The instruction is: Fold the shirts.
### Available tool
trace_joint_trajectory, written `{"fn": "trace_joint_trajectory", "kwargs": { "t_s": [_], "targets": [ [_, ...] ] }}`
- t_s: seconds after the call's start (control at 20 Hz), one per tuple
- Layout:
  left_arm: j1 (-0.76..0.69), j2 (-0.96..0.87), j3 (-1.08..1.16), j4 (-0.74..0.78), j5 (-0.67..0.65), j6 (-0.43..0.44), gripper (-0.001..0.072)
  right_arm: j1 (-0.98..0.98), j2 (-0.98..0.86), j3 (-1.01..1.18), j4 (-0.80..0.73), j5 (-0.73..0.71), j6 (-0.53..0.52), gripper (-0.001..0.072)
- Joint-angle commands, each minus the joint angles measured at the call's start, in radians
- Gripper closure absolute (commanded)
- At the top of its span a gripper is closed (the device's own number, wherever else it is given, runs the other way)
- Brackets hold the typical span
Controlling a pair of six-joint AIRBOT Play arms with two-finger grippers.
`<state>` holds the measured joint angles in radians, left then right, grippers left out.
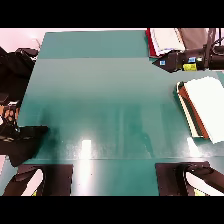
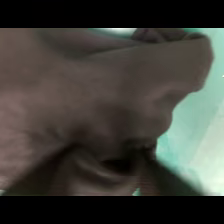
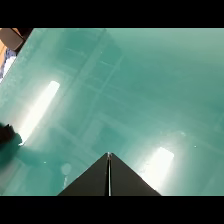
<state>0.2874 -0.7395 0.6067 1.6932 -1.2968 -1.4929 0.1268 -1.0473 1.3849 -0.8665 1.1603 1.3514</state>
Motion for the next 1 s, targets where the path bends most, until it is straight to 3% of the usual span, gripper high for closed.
{"fn": "trace_joint_trajectory", "kwargs": {
  "t_s": [0.0, 0.3, 0.55, 0.75, 0.95],
  "targets": [
    [0.004, 0.002, 0.012, -0.002, 0.008, -0.018, 0.0681, 0.001, 0.000, 0.001, 0.000, -0.008, 0.000, 0.0696],
    [-0.064, 0.002, 0.496, -0.193, -0.027, -0.002, 0.0683, 0.001, 0.009, 0.031, 0.002, -0.082, 0.001, 0.0697],
    [-0.386, -0.002, 0.855, -0.273, 0.063, 0.001, 0.0685, 0.000, 0.008, 0.161, -0.009, -0.167, 0.001, 0.0697],
    [-0.603, -0.095, 0.977, -0.273, 0.118, 0.001, 0.0684, -0.007, 0.008, 0.289, -0.106, -0.171, 0.003, 0.0697],
    [-0.800, -0.301, 0.994, -0.272, 0.146, 0.010, 0.0683, -0.097, 0.008, 0.387, -0.103, -0.142, 0.021, 0.0697]
  ]
}}
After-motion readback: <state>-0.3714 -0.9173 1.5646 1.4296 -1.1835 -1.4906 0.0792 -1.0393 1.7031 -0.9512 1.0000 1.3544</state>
